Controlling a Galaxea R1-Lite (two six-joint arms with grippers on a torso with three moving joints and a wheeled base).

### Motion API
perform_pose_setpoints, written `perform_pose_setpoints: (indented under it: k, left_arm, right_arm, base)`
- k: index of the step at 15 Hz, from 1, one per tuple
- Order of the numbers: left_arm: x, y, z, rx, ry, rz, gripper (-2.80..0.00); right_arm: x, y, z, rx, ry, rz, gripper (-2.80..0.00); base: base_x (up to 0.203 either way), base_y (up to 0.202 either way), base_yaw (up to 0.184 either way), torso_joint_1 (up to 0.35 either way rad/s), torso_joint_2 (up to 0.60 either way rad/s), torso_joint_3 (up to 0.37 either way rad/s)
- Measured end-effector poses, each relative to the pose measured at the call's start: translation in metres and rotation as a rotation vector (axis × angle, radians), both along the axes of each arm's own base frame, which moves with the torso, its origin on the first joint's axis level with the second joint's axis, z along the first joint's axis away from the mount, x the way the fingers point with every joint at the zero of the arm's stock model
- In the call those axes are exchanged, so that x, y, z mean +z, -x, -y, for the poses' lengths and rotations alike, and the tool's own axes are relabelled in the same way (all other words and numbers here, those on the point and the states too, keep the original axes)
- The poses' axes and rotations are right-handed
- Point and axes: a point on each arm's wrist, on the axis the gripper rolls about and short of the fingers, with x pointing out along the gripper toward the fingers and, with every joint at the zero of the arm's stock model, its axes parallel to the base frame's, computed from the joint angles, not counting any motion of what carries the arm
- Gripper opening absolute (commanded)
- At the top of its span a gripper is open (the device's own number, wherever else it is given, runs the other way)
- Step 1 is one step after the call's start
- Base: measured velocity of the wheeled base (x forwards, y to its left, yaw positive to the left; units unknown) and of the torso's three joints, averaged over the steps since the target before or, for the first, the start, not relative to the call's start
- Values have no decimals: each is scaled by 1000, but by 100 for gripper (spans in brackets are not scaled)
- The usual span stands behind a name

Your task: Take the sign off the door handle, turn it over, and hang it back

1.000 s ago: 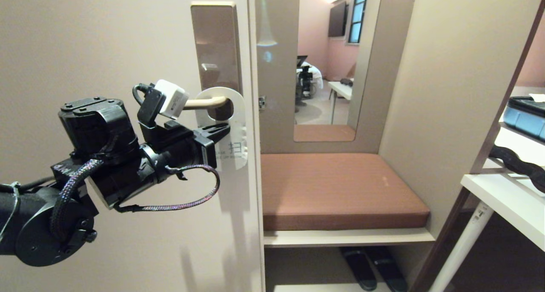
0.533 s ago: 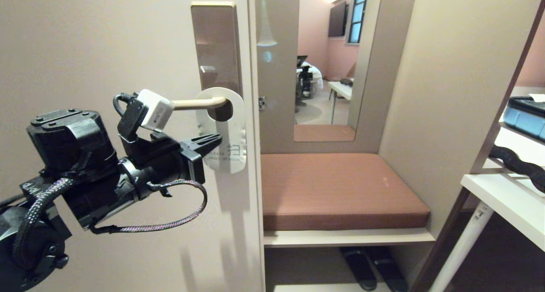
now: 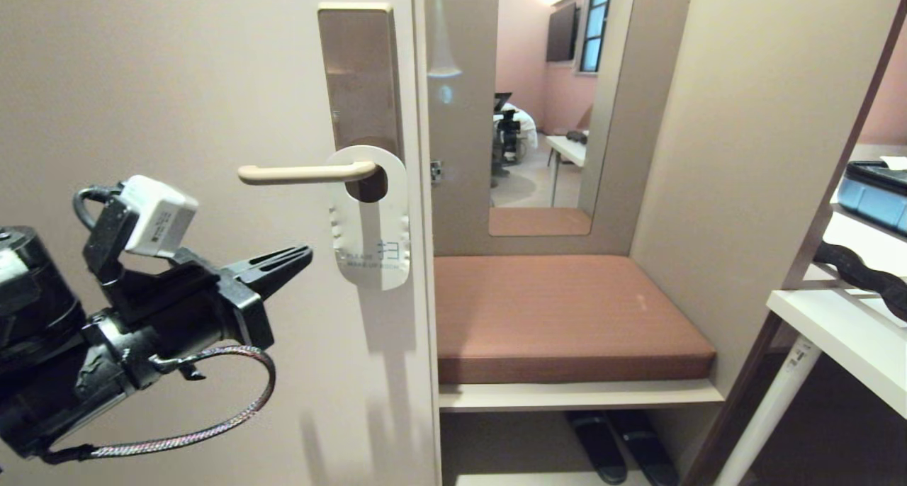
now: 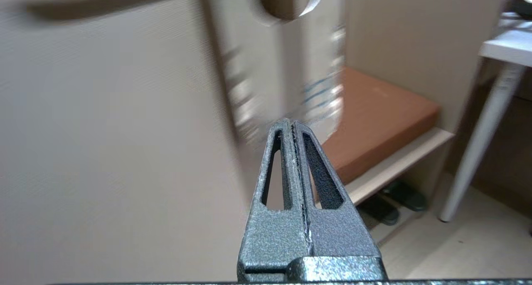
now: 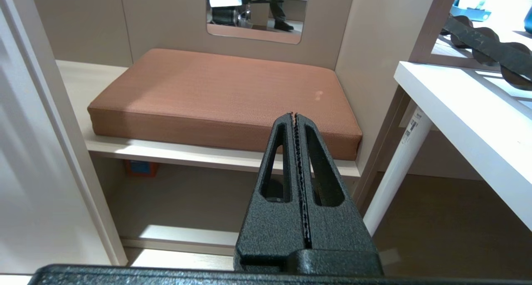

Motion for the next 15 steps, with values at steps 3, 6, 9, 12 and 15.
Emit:
perform_pose_setpoints:
  k: [3, 6, 9, 12, 15]
  left_arm:
    - [-6, 21, -26, 96, -2, 2, -280]
    - [-13, 43, -40, 149, -1, 10, -280]
    - [-16, 58, -51, 209, 3, 29, -280]
    - [-23, 71, -59, 260, 3, 33, -280]
    - [-31, 89, -64, 328, 4, 37, -280]
  right_arm:
    - [0, 0, 0, 0, 1, 0, -280]
    - [0, 0, 0, 0, 1, 0, -280]
    - [0, 0, 0, 0, 1, 0, -280]
    - [0, 0, 0, 0, 0, 0, -280]
    - [0, 0, 0, 0, 1, 0, -280]
  base:
    - [0, 0, 0, 0, 0, 0]
    - [0, 0, 0, 0, 0, 0]
    - [0, 0, 0, 0, 0, 0]
    - [0, 0, 0, 0, 0, 0]
    - [0, 0, 0, 0, 0, 0]
